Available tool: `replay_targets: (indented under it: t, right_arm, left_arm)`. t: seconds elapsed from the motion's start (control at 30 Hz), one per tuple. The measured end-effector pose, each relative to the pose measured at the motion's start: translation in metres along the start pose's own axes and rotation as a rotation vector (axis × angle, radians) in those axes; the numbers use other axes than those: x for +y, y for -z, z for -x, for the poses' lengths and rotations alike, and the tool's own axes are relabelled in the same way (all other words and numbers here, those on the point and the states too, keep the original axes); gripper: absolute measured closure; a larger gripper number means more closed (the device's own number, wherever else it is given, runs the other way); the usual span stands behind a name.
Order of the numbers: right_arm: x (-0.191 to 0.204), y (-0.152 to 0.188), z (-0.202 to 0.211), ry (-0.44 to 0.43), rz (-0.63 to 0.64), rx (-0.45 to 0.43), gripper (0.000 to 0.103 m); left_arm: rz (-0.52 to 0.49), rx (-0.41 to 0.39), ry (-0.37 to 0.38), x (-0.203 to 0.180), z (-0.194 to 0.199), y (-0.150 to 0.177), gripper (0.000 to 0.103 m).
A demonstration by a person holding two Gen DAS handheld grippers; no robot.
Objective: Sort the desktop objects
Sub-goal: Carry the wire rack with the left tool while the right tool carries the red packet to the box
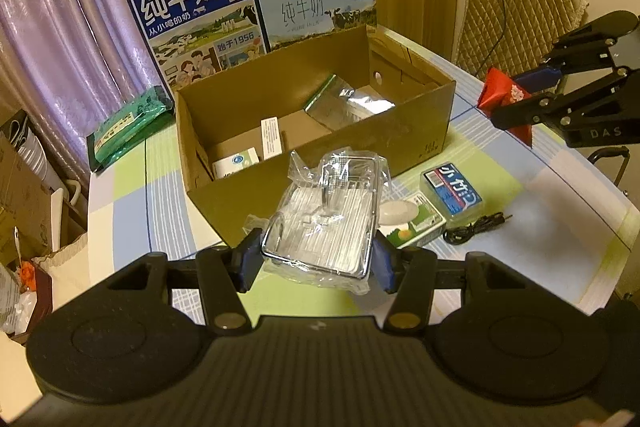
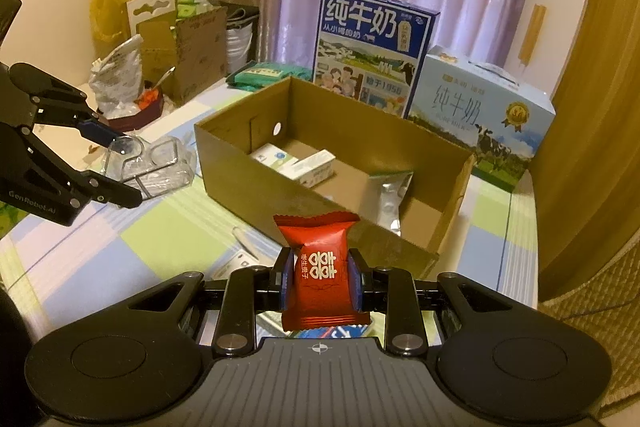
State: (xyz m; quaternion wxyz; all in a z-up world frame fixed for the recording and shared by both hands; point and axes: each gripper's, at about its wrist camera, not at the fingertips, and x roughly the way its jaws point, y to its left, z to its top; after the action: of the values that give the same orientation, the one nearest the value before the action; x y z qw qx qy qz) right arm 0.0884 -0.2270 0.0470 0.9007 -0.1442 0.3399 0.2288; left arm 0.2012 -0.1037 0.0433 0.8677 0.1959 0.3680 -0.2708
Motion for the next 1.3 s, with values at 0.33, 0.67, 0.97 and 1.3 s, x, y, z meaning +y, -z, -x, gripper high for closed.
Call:
replay_targets:
  t: [0.33, 0.67, 0.97, 1.3]
  right_arm:
    - [-0.014, -0.007, -0.010, 0.007, -0.028, -0.004, 0.078]
    - [-0.035, -0.036, -0.032, 0.019, -0.079, -0.028, 0.078]
    - [-0.053, -0.057, -0.067, 0.028, -0.137, -0.028, 0.078]
    - [-0.067, -0.062, -0.096, 0.018, -0.177, -0.010, 0.078]
  left_arm:
    - [0.003, -0.006, 0.006, 0.004, -0.011, -0.015, 0.053]
    - [0.009, -0.018, 0.002, 0.022, -0.027, -0.041, 0.053]
    - [0.040, -0.028, -0.004, 0.041, -0.059, -0.071, 0.053]
    - [0.074, -0.030, -0.001, 0.058, -0.088, -0.084, 0.053]
